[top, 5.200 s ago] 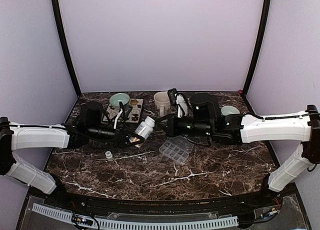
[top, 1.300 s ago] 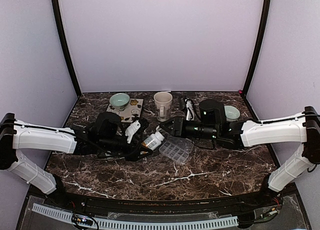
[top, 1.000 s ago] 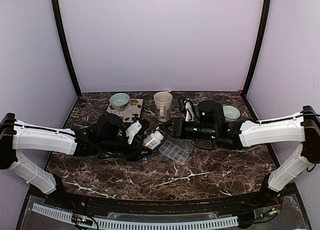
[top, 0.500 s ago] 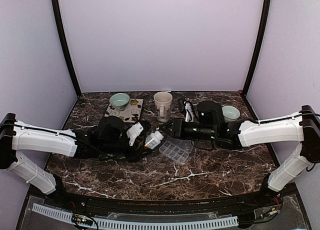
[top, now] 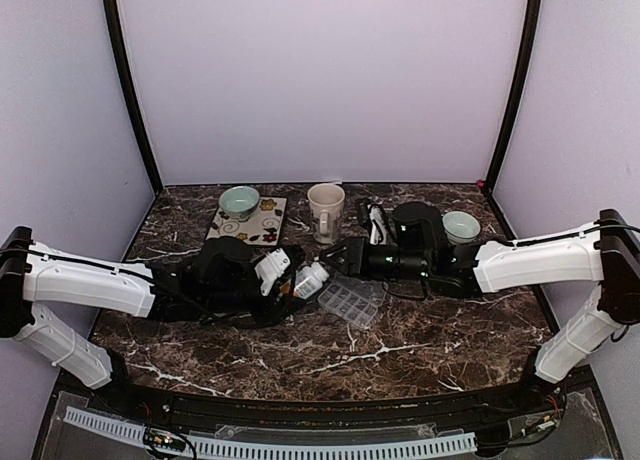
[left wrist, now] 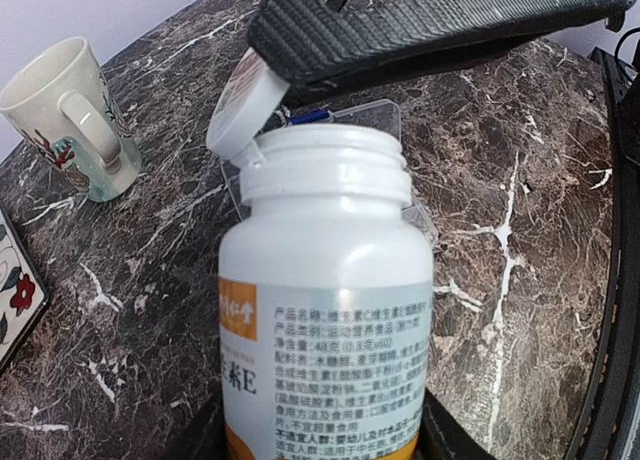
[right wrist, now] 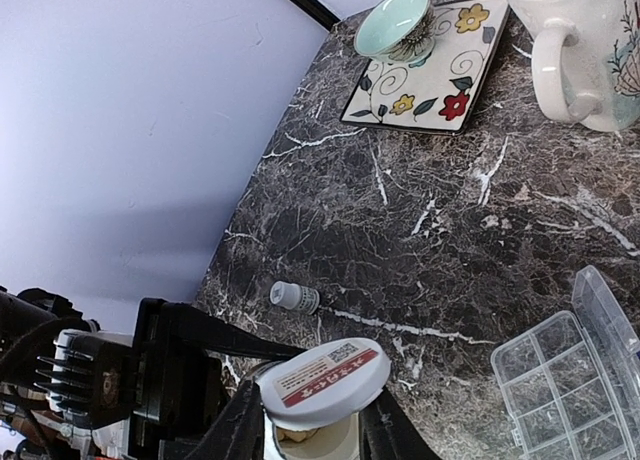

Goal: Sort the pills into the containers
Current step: Pick up the lid of the pill bottle from the pill bottle.

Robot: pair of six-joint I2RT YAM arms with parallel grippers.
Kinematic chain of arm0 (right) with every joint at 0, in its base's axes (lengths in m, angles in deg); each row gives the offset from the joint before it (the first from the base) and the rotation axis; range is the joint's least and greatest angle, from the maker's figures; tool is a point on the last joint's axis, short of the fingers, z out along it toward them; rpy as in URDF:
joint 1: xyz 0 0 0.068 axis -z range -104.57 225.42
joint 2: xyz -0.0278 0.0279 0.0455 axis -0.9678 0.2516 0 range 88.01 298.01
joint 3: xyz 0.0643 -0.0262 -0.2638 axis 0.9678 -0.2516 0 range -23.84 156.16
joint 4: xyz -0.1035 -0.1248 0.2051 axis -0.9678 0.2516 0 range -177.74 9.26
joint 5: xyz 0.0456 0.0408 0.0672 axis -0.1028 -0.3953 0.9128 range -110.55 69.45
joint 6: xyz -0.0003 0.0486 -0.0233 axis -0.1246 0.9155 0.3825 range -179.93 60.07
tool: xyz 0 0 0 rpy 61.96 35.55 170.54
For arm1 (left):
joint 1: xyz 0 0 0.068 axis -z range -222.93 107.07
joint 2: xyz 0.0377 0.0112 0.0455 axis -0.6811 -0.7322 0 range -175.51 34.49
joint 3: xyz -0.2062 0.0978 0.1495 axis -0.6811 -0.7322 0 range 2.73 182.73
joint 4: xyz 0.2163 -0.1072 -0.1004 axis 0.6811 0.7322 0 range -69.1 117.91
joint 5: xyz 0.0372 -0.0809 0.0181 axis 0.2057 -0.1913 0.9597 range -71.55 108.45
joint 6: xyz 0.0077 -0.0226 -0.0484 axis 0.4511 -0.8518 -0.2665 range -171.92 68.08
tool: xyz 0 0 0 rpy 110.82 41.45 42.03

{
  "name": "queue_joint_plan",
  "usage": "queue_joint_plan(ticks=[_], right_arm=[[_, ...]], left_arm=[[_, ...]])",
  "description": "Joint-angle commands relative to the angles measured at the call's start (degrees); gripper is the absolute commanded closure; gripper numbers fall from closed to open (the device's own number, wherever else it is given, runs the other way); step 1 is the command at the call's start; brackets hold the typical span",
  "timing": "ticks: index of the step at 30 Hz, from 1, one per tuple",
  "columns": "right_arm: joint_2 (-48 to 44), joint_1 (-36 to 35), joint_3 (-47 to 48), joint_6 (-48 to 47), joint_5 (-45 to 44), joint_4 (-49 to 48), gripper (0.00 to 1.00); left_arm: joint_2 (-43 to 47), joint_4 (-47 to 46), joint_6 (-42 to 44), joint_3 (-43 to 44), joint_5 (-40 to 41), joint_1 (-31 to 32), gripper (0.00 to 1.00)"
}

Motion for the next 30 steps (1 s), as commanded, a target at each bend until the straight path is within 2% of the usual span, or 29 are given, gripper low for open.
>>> queue_joint_plan(ticks=[1,22,30], right_arm=[[0.3,0.7,-0.6,0.7,0.6,-2.5,0.66],[0.5,2.1,-0.9,3.0,2.8,-2.2,0.67],[1.0,2.1,-0.4,3.7,3.4,-2.4,0.63]], left_arm=[[-0.5,-2.3,1.4,0.2,2.5,0.9,1.00],[-2.3,-3.7,4.1,0.0,12.1,3.8,1.00],[-2.8,-3.9,5.1,-0.1,14.2,4.7,1.00]])
